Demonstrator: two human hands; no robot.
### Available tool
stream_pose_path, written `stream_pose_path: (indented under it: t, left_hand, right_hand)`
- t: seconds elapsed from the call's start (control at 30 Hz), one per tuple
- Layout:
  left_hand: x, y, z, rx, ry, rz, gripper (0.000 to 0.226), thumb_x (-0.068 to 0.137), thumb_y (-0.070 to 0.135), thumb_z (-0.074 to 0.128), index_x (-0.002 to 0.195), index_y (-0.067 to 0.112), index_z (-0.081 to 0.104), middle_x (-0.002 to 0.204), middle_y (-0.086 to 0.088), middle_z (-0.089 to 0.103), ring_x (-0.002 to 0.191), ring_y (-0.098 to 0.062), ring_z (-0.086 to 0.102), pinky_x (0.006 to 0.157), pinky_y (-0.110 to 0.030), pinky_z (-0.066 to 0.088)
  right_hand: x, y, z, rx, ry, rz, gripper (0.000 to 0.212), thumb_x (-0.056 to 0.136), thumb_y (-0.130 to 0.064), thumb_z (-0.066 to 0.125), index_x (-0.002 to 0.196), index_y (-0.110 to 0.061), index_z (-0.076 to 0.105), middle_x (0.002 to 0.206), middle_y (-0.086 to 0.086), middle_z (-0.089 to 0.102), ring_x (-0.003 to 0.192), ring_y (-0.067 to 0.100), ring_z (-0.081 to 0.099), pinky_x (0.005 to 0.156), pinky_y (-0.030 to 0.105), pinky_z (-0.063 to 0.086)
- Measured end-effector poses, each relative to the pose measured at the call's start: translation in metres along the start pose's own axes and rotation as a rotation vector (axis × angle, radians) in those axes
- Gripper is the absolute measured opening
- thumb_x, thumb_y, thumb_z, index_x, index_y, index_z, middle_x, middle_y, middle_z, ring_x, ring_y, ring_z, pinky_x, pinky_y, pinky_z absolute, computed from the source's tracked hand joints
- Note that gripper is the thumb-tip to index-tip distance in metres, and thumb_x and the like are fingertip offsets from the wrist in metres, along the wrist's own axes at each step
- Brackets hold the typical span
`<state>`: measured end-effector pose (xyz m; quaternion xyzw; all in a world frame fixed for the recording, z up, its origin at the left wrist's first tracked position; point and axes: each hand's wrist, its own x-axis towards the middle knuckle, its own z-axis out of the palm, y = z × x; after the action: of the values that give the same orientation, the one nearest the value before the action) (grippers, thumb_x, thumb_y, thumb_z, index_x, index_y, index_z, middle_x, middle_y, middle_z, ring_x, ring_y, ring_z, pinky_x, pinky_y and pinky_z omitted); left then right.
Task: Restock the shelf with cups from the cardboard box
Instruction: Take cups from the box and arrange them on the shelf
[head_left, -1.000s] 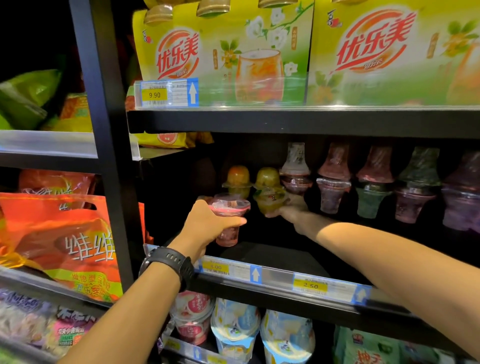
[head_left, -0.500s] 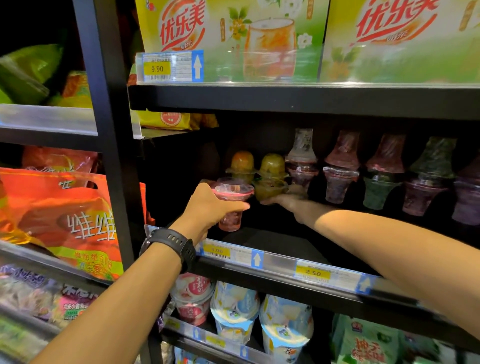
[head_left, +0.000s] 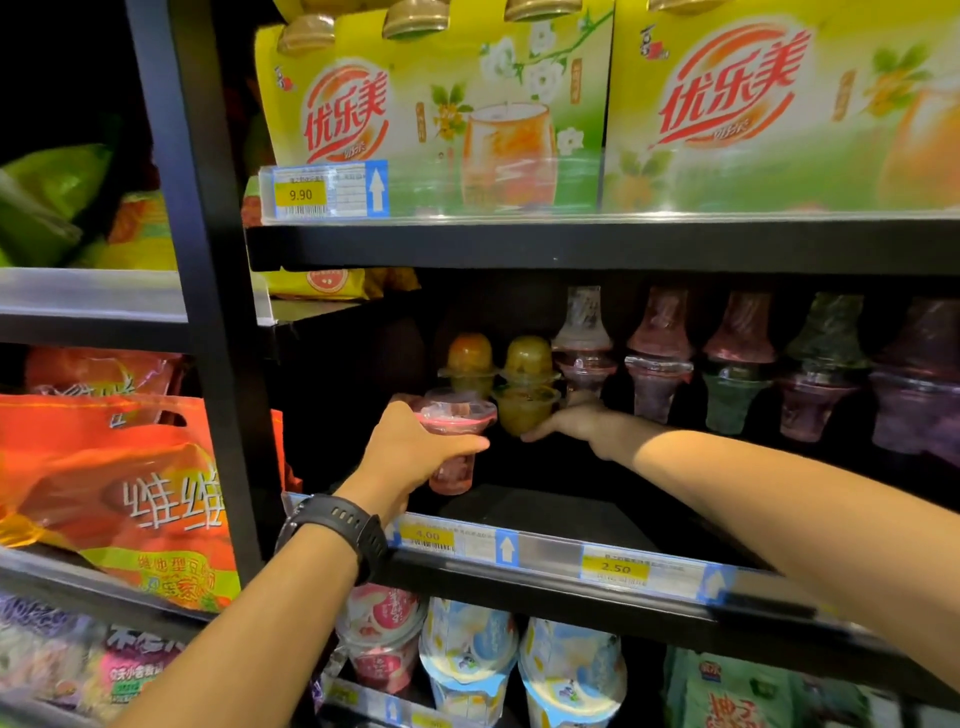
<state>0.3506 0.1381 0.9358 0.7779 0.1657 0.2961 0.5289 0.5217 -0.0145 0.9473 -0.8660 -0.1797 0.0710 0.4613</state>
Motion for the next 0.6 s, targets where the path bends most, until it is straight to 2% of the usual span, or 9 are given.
stream_pose_path:
  t: [0.07, 0.1, 0.2, 0.3, 0.33, 0.4, 0.5, 0.53, 0.6]
  left_hand:
    - [0.001, 0.005, -0.001, -0.023, -0.030, -0.019, 0.071, 0.055, 0.027, 0.095, 0.113, 0.002, 0.062, 0.100, -0.011, 0.071, 0.085, -0.014, 0.068, 0.050, -0.012, 0.047]
    - [0.001, 0.007, -0.001, -0.034, -0.051, -0.030, 0.068, 0.057, 0.023, 0.094, 0.113, 0.000, 0.062, 0.101, -0.012, 0.071, 0.083, -0.014, 0.067, 0.047, -0.011, 0.045]
    - [-0.002, 0.018, 0.005, -0.014, -0.115, -0.033, 0.066, 0.057, 0.020, 0.095, 0.110, -0.002, 0.061, 0.100, -0.013, 0.069, 0.082, -0.015, 0.065, 0.053, -0.016, 0.049]
    - [-0.008, 0.034, 0.024, 0.047, -0.205, -0.046, 0.056, 0.057, 0.022, 0.095, 0.091, 0.000, 0.057, 0.080, -0.006, 0.058, 0.075, -0.016, 0.057, 0.059, -0.024, 0.046]
    - [-0.012, 0.039, 0.034, 0.048, -0.234, -0.046, 0.053, 0.058, 0.022, 0.095, 0.084, 0.003, 0.053, 0.074, -0.004, 0.051, 0.072, -0.015, 0.052, 0.058, -0.026, 0.044]
    - [-0.024, 0.051, 0.058, 0.019, -0.280, -0.055, 0.053, 0.060, 0.020, 0.094, 0.085, 0.005, 0.049, 0.072, -0.003, 0.046, 0.072, -0.016, 0.052, 0.056, -0.027, 0.044]
    - [-0.042, 0.067, 0.099, 0.002, -0.327, -0.056, 0.054, 0.062, 0.017, 0.092, 0.093, -0.001, 0.052, 0.074, -0.004, 0.049, 0.070, -0.015, 0.052, 0.052, -0.024, 0.041]
    - [-0.048, 0.074, 0.114, 0.005, -0.341, -0.050, 0.054, 0.061, 0.017, 0.093, 0.092, -0.003, 0.054, 0.075, -0.005, 0.051, 0.071, -0.016, 0.053, 0.053, -0.024, 0.042]
    - [-0.058, 0.088, 0.144, 0.005, -0.375, -0.046, 0.052, 0.059, 0.015, 0.094, 0.092, -0.004, 0.059, 0.077, -0.006, 0.052, 0.074, -0.019, 0.054, 0.057, -0.027, 0.043]
  right_hand:
    - [-0.015, -0.006, -0.022, -0.027, 0.010, 0.014, 0.097, 0.056, -0.028, 0.091, 0.138, -0.008, 0.043, 0.139, 0.005, 0.045, 0.129, 0.025, 0.043, 0.102, 0.029, 0.040]
    - [-0.021, -0.004, -0.035, -0.031, 0.008, 0.015, 0.091, 0.063, -0.024, 0.089, 0.139, -0.008, 0.041, 0.141, 0.006, 0.044, 0.130, 0.026, 0.042, 0.100, 0.028, 0.038]
    - [-0.054, 0.004, -0.072, -0.053, 0.054, 0.020, 0.092, 0.070, -0.027, 0.085, 0.146, -0.010, 0.035, 0.149, 0.008, 0.037, 0.136, 0.025, 0.035, 0.100, 0.027, 0.033]
    - [-0.093, 0.012, -0.105, -0.051, 0.087, 0.051, 0.096, 0.070, -0.034, 0.083, 0.148, -0.011, 0.032, 0.153, 0.007, 0.033, 0.140, 0.025, 0.032, 0.106, 0.032, 0.032]
    - [-0.108, 0.013, -0.116, -0.048, 0.070, 0.077, 0.089, 0.074, -0.034, 0.081, 0.147, -0.011, 0.036, 0.154, 0.006, 0.032, 0.142, 0.024, 0.029, 0.108, 0.034, 0.028]
    - [-0.139, 0.015, -0.137, -0.024, 0.069, 0.124, 0.061, 0.080, -0.028, 0.076, 0.133, -0.007, 0.054, 0.149, 0.005, 0.041, 0.141, 0.022, 0.031, 0.110, 0.036, 0.026]
    - [-0.174, 0.023, -0.170, 0.014, 0.213, 0.115, 0.046, 0.071, -0.023, 0.084, 0.108, -0.001, 0.068, 0.125, 0.008, 0.062, 0.121, 0.022, 0.053, 0.099, 0.031, 0.042]
    - [-0.184, 0.027, -0.182, -0.011, 0.240, 0.105, 0.043, 0.067, -0.025, 0.086, 0.099, -0.001, 0.068, 0.113, 0.008, 0.065, 0.107, 0.020, 0.058, 0.091, 0.024, 0.046]
    - [-0.201, 0.038, -0.208, -0.040, 0.252, 0.075, 0.034, 0.070, -0.024, 0.085, 0.082, -0.002, 0.062, 0.083, 0.005, 0.060, 0.078, 0.013, 0.056, 0.064, 0.009, 0.045]
